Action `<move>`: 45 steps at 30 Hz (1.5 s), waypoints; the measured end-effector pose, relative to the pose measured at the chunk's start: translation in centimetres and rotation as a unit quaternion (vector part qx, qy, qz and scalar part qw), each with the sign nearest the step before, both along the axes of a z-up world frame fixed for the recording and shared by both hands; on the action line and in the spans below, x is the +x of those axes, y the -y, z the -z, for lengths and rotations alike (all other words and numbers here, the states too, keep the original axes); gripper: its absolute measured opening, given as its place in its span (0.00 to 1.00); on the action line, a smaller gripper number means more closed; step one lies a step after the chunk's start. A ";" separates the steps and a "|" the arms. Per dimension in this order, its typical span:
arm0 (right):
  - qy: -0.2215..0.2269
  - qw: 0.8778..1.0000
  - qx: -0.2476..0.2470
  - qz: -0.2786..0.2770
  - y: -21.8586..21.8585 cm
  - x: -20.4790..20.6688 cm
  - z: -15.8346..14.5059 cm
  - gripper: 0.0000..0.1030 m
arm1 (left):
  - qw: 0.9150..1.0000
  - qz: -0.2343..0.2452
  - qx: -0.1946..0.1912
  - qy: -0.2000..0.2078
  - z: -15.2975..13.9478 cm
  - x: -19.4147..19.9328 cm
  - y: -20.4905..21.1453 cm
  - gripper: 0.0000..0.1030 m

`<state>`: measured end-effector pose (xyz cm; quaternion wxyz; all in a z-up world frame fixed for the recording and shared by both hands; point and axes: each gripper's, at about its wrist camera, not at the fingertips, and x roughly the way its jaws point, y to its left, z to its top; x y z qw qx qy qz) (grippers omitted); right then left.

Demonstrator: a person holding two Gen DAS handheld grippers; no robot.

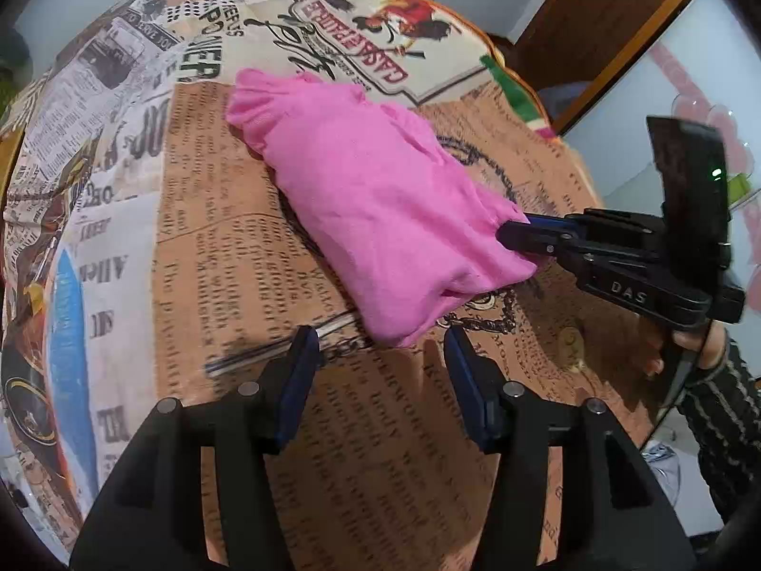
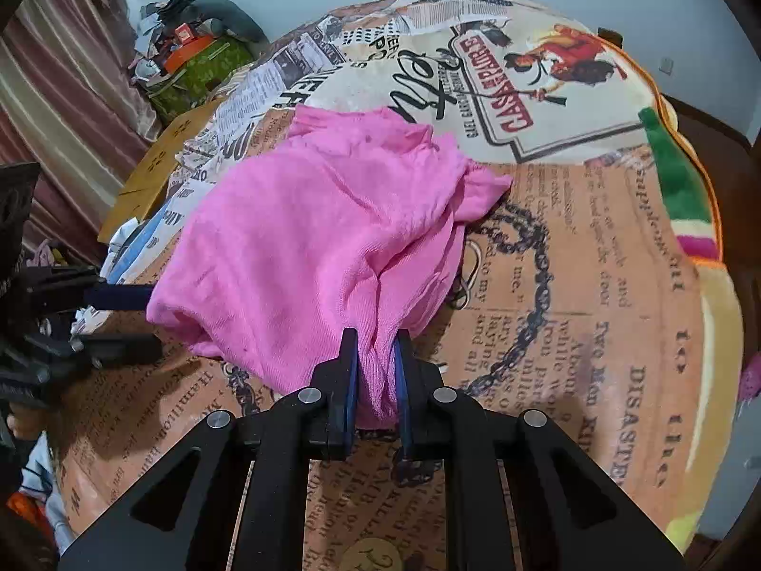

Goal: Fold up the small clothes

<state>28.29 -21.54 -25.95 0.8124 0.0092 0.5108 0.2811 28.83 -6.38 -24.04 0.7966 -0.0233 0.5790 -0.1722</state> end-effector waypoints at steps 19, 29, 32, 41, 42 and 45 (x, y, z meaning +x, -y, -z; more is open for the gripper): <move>-0.026 1.000 -0.010 -0.002 1.8 -0.9 1.6 0.08 | 0.992 -0.059 0.100 0.055 -0.6 -1.2 -2.8 0.08; -0.053 0.994 0.094 -0.012 -1.0 0.1 -1.5 0.32 | 0.992 -0.056 0.095 0.064 -0.6 -1.5 -2.7 0.09; -0.045 0.996 0.055 -0.048 -3.0 -1.6 -1.4 0.35 | 0.992 -0.058 0.091 0.062 -0.5 -1.5 -2.7 0.09; -0.043 0.997 0.032 -0.059 -3.9 -2.9 0.2 0.09 | 0.993 -0.043 0.096 0.056 0.5 -1.7 -2.1 0.09; -0.039 0.997 0.030 -0.060 -4.1 -2.9 0.1 0.09 | 0.992 -0.039 0.102 0.060 0.4 -1.8 -2.0 0.09; -0.014 0.997 0.021 -0.067 -4.0 -3.2 -0.8 0.07 | 0.991 -0.034 0.106 0.071 0.0 -1.9 -2.1 0.09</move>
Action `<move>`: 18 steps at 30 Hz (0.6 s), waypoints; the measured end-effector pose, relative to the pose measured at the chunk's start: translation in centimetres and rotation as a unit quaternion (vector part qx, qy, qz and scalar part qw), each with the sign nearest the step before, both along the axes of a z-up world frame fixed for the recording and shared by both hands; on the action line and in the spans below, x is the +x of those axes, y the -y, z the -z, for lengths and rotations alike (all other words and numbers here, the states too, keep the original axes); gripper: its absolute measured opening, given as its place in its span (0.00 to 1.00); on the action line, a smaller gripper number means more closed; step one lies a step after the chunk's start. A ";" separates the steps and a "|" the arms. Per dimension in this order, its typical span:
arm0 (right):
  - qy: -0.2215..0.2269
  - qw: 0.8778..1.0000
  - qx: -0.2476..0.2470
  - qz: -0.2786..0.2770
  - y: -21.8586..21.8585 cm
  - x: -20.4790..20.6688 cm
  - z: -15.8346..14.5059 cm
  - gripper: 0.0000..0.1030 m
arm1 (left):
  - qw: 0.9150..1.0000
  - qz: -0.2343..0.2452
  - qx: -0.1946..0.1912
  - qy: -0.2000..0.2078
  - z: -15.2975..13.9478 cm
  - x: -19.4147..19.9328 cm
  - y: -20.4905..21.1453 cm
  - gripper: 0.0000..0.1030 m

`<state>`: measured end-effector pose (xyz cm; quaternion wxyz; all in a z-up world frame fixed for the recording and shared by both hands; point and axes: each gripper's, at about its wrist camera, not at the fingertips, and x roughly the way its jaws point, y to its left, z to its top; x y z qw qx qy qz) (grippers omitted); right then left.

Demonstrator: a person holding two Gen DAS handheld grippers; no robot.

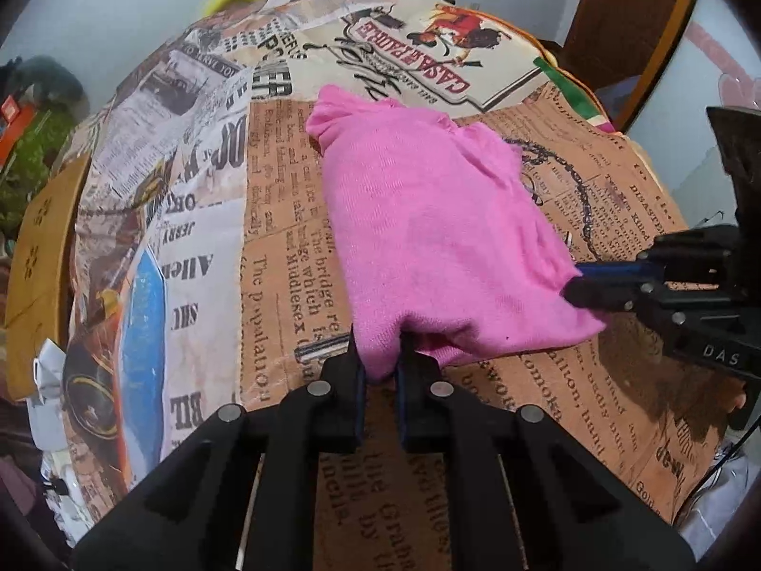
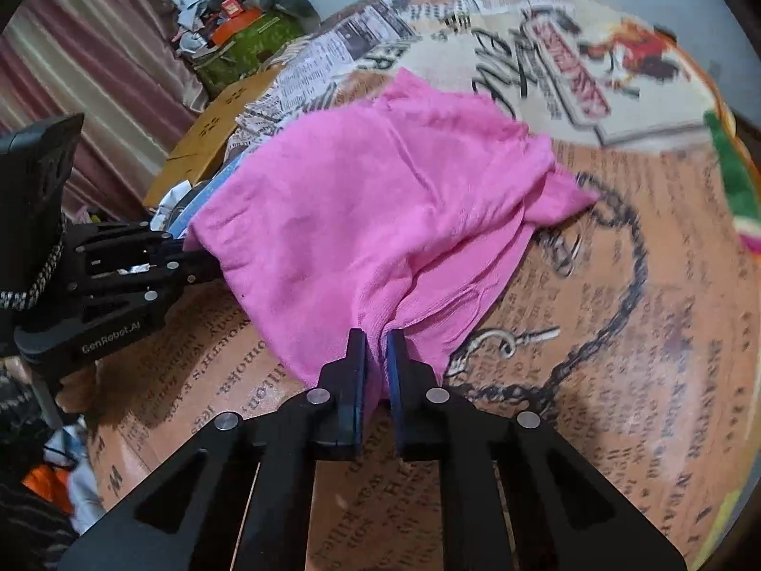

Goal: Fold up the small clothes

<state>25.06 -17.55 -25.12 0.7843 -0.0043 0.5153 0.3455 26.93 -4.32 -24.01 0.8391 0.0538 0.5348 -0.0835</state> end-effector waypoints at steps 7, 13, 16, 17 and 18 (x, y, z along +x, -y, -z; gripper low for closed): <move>0.049 0.999 -0.010 0.009 1.3 -0.1 -2.2 0.06 | 1.000 -0.008 0.003 0.026 -2.1 -0.7 -0.3 0.09; 0.039 0.998 -0.038 0.016 1.7 -0.1 0.1 0.05 | 1.000 -0.011 0.008 -0.001 -1.0 -1.1 -0.2 0.09; 0.015 0.999 -0.037 0.017 2.1 0.1 1.5 0.06 | 1.000 -0.008 -0.007 -0.027 -0.2 -1.2 -0.6 0.11; 0.014 0.999 -0.033 0.018 2.2 0.0 1.4 0.06 | 0.999 -0.007 -0.013 -0.029 -0.3 -1.2 -0.7 0.11; 0.012 0.999 -0.030 0.017 2.4 0.0 1.3 0.07 | 0.999 -0.005 -0.017 -0.030 -0.6 -1.2 -0.9 0.12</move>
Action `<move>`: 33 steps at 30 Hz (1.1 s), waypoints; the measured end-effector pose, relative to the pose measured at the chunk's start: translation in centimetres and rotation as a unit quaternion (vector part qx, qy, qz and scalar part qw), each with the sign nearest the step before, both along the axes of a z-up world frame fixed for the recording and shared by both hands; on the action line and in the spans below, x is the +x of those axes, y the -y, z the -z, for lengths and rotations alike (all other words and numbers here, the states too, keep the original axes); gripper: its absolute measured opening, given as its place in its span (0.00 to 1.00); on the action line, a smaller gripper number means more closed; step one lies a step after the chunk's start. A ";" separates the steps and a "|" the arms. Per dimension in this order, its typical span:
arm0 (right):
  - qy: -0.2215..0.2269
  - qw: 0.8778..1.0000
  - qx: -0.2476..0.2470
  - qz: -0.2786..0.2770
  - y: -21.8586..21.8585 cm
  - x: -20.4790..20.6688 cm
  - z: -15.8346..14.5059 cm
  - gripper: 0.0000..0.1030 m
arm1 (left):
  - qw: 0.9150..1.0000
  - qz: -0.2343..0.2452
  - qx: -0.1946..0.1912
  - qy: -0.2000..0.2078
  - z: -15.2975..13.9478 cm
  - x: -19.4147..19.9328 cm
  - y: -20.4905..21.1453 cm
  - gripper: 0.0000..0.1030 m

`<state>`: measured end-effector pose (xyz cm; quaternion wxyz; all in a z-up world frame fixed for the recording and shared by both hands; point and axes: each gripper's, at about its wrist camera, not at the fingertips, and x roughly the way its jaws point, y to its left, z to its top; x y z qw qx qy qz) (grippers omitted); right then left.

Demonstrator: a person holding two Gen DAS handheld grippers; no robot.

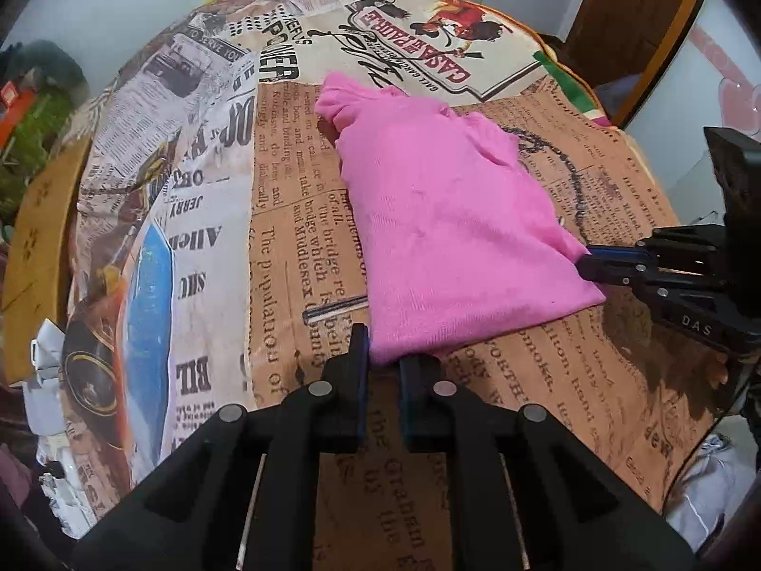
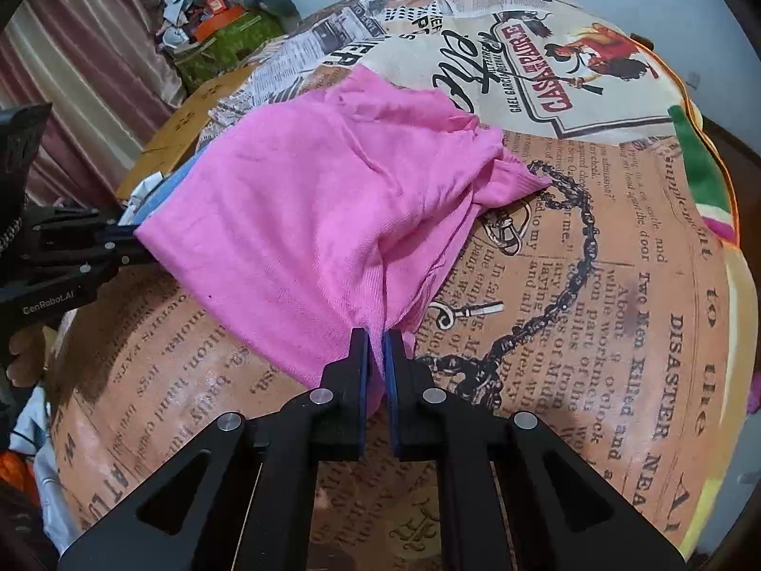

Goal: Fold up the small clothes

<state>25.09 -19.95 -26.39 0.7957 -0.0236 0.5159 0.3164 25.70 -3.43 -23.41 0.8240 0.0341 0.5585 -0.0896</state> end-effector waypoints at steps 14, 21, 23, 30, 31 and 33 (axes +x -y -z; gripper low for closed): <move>0.047 0.998 0.033 0.021 0.7 3.0 -5.1 0.27 | 0.997 -0.008 0.008 0.077 -6.5 1.6 -2.9 0.39; 0.027 0.998 0.046 0.017 -2.8 6.3 -3.2 0.27 | 0.998 0.002 -0.001 0.063 -3.6 8.2 -1.5 0.41; 0.010 0.999 0.041 0.020 -3.5 7.1 -1.7 0.27 | 0.999 -0.001 -0.005 0.039 -1.8 9.5 -1.1 0.41; -0.019 0.999 0.012 0.025 -1.9 6.9 1.8 0.34 | 1.000 0.014 0.005 0.008 2.0 9.9 -0.3 0.52; -0.020 0.999 0.009 0.029 -1.6 6.8 1.8 0.42 | 1.000 0.016 0.007 0.008 2.1 9.9 -0.3 0.53; -0.022 0.999 0.004 0.033 -0.7 6.4 1.9 0.43 | 1.000 0.019 0.007 0.003 2.1 9.8 -0.5 0.53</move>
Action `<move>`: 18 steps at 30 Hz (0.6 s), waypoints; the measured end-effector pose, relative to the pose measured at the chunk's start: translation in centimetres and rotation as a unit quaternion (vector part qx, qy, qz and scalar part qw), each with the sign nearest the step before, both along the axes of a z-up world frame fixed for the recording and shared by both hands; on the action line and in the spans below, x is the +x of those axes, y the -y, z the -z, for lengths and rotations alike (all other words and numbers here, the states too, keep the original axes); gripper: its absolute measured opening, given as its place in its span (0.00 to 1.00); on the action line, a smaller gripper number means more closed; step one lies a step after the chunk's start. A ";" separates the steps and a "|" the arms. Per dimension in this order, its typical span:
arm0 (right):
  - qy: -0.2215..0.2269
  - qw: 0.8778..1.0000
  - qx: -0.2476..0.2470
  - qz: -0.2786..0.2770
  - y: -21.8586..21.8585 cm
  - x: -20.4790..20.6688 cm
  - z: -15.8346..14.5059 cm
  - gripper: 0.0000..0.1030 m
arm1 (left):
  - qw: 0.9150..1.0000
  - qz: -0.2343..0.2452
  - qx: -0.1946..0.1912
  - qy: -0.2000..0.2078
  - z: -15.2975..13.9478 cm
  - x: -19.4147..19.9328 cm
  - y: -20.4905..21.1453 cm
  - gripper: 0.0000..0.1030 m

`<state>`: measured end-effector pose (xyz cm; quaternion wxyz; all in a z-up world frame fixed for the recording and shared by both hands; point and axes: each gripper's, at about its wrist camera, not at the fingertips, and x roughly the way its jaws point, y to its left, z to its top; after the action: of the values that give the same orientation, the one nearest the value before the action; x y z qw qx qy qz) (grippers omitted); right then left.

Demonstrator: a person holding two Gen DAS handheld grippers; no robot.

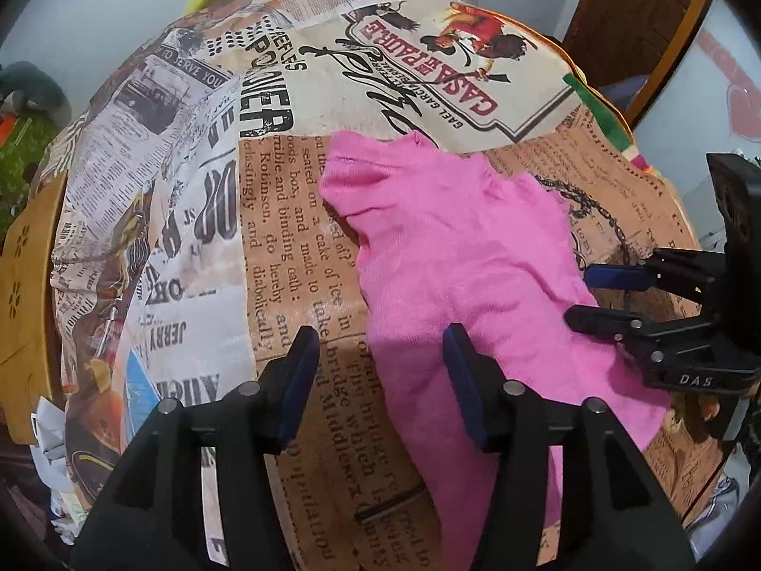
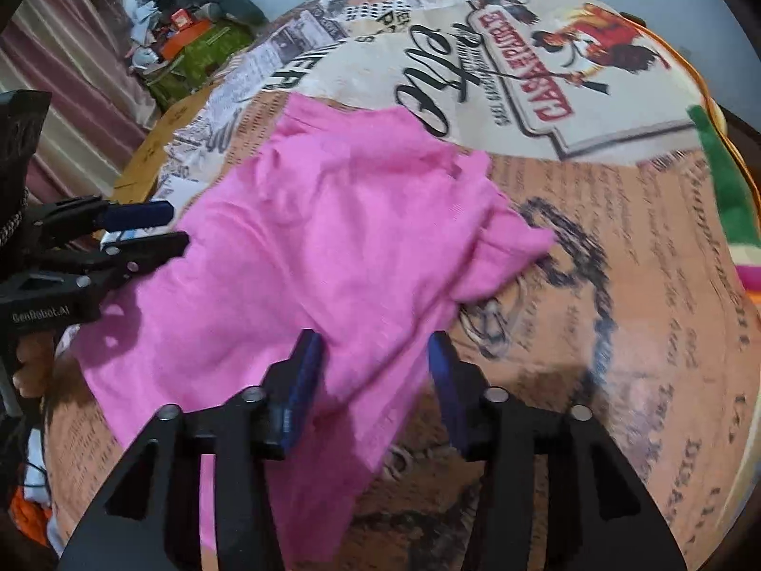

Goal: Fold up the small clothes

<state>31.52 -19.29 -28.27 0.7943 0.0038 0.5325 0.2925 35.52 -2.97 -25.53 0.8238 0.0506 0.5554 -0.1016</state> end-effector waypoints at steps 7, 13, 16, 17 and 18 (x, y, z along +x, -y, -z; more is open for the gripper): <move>0.008 1.000 -0.001 0.009 1.8 -0.9 -1.9 0.44 | 0.999 -0.025 -0.030 0.017 -2.9 0.2 -1.7 0.55; 0.013 0.997 0.049 0.059 2.9 0.3 -3.3 0.67 | 0.998 -0.044 -0.049 0.021 -3.4 2.2 -1.5 0.73; -0.007 0.996 0.054 0.070 2.4 1.3 -2.2 0.68 | 0.998 -0.042 -0.055 -0.010 -1.7 3.5 -0.9 0.73; -0.013 0.996 0.051 0.069 1.9 1.5 -1.8 0.68 | 0.997 -0.042 -0.055 -0.021 -1.0 3.7 -0.7 0.73; -0.021 0.997 0.045 0.067 1.5 1.8 -1.1 0.68 | 0.997 -0.042 -0.055 -0.035 -0.1 4.1 -0.5 0.73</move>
<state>33.31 -20.74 -27.18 0.7997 0.0812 0.5340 0.2620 39.64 -2.51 -25.43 0.8090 -0.0214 0.5790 -0.0992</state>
